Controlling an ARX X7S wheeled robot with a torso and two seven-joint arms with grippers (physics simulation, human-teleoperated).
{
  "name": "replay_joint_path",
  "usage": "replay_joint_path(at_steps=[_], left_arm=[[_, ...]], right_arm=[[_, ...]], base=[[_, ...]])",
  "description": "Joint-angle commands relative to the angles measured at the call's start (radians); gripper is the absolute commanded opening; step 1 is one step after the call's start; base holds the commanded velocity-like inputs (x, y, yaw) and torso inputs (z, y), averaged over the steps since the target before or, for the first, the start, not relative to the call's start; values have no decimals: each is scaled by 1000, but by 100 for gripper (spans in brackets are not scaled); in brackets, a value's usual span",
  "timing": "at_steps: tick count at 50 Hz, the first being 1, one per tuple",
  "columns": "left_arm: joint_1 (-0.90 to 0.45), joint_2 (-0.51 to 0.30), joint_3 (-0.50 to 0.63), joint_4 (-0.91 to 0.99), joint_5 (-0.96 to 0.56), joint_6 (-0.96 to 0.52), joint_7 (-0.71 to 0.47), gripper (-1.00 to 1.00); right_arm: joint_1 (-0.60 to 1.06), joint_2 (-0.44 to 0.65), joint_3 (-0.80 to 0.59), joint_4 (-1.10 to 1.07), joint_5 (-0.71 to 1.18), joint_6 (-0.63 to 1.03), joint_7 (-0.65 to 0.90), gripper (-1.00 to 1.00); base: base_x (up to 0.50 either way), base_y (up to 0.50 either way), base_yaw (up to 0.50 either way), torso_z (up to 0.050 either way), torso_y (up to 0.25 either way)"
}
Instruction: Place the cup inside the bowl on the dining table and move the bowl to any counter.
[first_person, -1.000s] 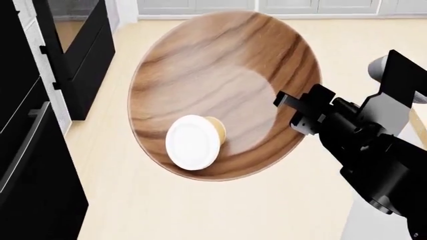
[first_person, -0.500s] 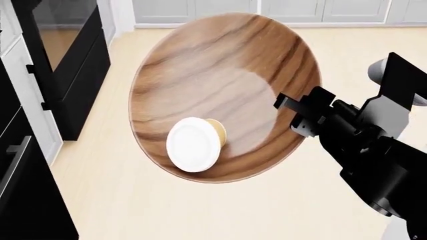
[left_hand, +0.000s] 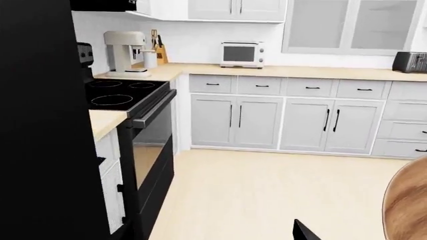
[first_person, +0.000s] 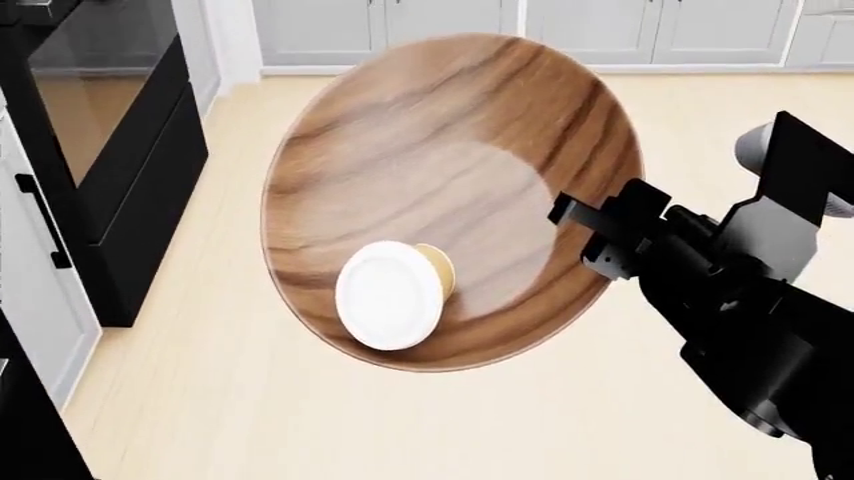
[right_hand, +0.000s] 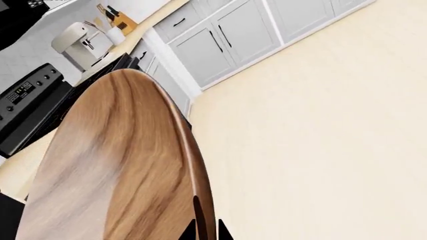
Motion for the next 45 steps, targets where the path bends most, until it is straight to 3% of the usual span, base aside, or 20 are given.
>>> replay_joint_path(at_steps=[1, 45], left_arm=[[4, 8, 2, -14, 2, 22, 1, 100], [22, -15, -2, -19, -15, 44, 7, 100]], right_arm=[[1, -2, 25, 4, -30, 0, -10, -100], [-16, -28, 41, 28, -31, 6, -14, -100]], base=[[500, -11, 0, 0, 0], [500, -11, 0, 0, 2]])
